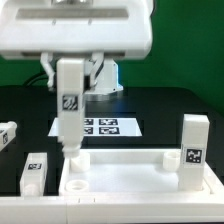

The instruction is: Assemble desk

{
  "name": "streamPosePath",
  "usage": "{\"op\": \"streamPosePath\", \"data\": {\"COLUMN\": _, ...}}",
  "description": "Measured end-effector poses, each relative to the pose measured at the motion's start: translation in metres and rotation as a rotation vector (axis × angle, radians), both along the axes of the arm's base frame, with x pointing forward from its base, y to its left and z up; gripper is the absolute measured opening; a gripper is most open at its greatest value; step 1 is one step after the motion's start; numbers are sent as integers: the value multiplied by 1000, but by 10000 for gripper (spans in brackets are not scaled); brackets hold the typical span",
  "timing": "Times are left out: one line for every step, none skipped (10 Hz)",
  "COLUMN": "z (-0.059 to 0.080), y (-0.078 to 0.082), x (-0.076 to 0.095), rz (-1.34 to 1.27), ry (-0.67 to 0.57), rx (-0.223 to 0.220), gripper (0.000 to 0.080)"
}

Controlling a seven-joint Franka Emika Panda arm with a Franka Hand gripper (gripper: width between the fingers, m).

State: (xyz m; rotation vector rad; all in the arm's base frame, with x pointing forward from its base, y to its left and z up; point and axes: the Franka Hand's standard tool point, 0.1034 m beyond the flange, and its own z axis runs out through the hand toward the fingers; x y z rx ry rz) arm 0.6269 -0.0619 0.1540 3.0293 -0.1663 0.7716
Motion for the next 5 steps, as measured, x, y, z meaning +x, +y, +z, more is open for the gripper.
{"op": "streamPosePath", "data": {"z": -3, "y": 2, "x": 3, "rz": 3, "ry": 16, "rx": 11, "gripper": 284}}
{"op": "streamPosePath", "data": {"z": -9, "y": 5, "x": 3, "rz": 7, "ry": 25, "rx": 12, "gripper": 284}}
{"op": "streamPosePath", "data": {"z": -16, "y": 5, "x": 1, "rz": 7, "ry": 34, "rx": 12, "gripper": 284}}
{"op": "streamPosePath", "data": {"z": -20, "y": 7, "x": 0, "rz": 8, "ry": 34, "rx": 8, "gripper": 284}}
{"op": "streamPosePath", "data": {"z": -25, "y": 8, "x": 0, "rz": 10, "ry": 32, "rx": 3, "gripper": 284}}
